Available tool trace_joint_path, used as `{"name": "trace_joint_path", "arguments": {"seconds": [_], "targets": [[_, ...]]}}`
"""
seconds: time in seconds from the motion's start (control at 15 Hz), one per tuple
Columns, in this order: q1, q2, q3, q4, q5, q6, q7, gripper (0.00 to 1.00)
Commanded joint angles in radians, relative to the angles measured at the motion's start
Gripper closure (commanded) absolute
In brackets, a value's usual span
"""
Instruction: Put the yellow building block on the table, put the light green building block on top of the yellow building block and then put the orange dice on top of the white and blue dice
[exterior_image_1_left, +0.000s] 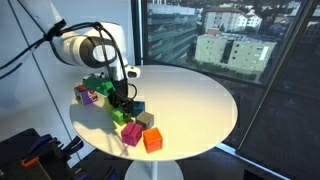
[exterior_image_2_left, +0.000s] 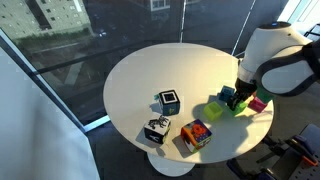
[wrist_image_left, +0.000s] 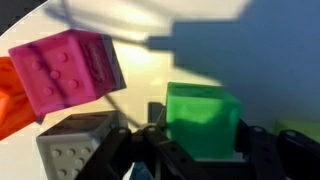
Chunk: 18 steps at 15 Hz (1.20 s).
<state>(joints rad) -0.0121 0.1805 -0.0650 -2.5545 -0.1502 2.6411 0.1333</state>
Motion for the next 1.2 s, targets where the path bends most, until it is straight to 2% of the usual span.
{"name": "trace_joint_path", "arguments": {"seconds": [0.0,0.13,0.8,1.13], "targets": [[0.010,-0.028,-0.004,-0.001,-0.005,-0.031,0.016,0.71],[0.015,-0.046,0.000,-0.004,-0.001,-0.053,0.018,0.76],[0.043,-0.164,0.038,0.000,-0.005,-0.180,0.049,0.76],[0.045,-0.204,0.067,0.014,0.003,-0.202,0.052,0.76]]}}
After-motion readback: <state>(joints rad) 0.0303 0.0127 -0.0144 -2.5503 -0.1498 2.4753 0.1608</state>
